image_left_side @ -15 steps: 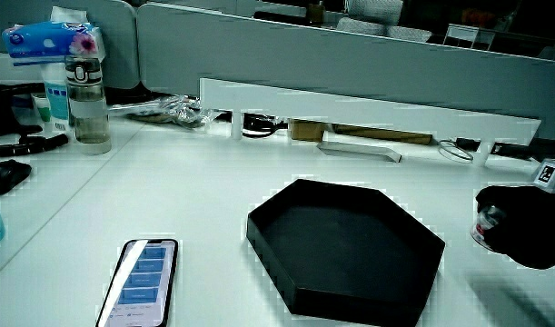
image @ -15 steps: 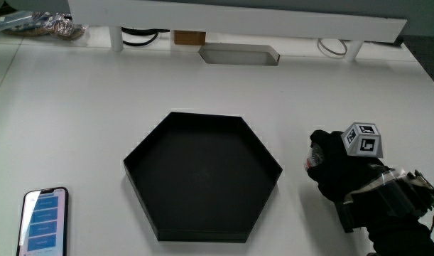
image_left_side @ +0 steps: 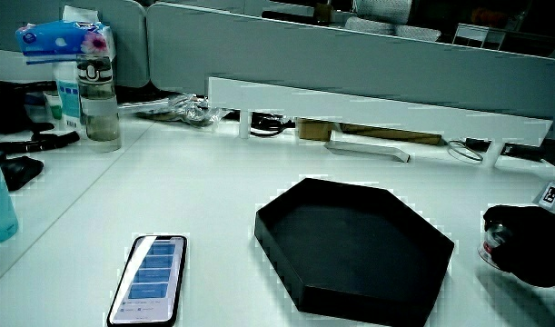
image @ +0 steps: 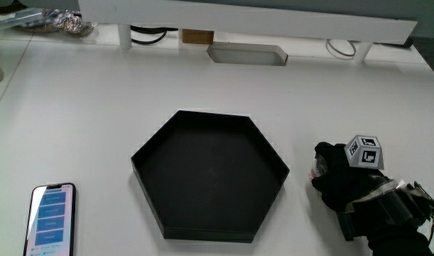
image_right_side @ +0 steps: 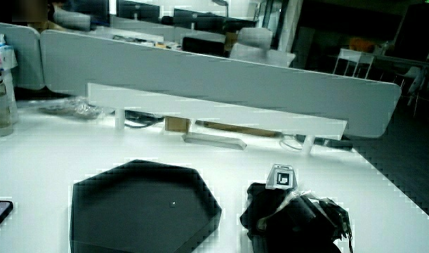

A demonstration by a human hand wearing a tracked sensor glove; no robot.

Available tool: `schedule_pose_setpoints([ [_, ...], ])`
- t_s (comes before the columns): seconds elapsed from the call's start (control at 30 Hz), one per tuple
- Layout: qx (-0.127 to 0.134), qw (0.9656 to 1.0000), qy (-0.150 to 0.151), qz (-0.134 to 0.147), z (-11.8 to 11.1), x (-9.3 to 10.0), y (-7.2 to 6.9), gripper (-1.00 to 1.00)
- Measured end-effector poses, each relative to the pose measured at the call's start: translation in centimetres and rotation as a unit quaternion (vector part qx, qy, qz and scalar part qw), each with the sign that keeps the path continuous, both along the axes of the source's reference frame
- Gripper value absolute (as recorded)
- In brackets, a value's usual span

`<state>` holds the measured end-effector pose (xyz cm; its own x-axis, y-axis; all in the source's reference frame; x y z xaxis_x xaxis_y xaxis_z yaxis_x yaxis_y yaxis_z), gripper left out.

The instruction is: Place paper clip on desk

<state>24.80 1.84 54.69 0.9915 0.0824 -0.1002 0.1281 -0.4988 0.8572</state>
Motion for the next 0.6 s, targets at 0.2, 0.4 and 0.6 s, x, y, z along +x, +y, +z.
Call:
schedule_pose_setpoints([
  [0.2,-0.009,0.9999,-0.004,0.008,1.0,0.0,1.0,0.00],
  [0.4,-0.025,0.9996,0.001,0.016,1.8,0.5,1.6,0.00],
  [0.6,-0.028,0.9995,0.000,0.015,1.6,0.6,1.5,0.00],
])
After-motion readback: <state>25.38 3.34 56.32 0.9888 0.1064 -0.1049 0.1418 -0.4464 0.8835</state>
